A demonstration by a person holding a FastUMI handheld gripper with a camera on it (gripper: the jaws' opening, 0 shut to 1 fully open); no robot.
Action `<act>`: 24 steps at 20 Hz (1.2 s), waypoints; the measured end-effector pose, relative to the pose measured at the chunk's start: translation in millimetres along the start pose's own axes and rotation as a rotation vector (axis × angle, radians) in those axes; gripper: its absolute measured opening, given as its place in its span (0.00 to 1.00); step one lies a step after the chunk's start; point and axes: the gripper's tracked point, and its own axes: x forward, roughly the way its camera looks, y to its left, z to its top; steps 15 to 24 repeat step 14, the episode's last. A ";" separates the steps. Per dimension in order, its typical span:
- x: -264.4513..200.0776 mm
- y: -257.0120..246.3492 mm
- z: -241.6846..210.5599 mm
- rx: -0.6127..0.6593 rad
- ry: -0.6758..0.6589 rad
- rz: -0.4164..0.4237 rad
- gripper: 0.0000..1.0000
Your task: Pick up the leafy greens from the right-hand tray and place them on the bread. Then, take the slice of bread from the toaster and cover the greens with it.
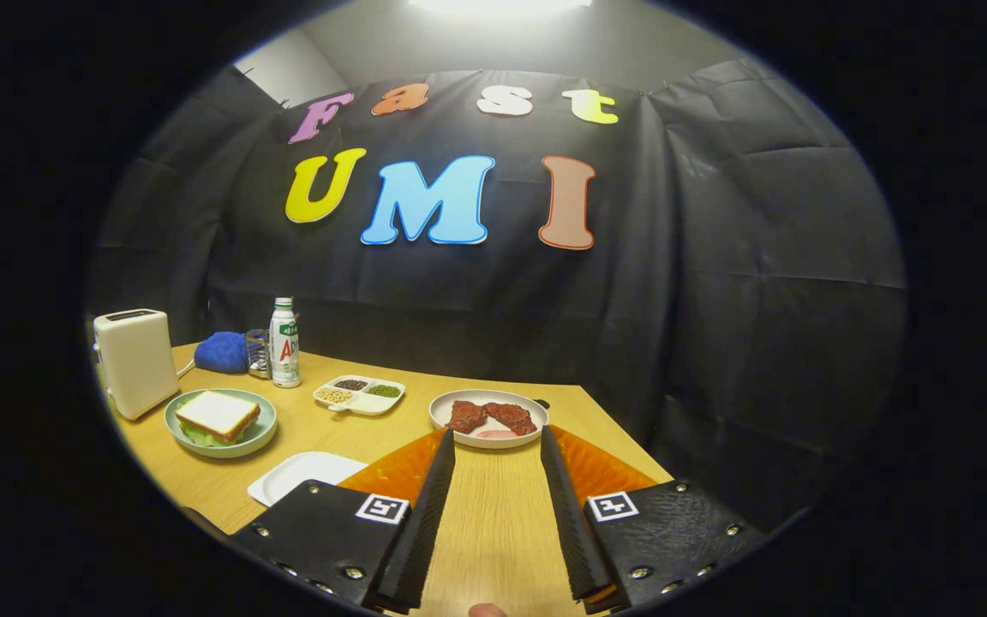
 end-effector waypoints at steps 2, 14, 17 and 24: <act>2.4 -10.5 1.9 0.021 -0.010 0.019 0.62; 38.7 -141.4 -0.8 0.098 -0.082 -0.021 0.67; 38.7 -141.4 -0.8 0.098 -0.082 -0.021 0.67; 38.7 -141.4 -0.8 0.098 -0.082 -0.021 0.67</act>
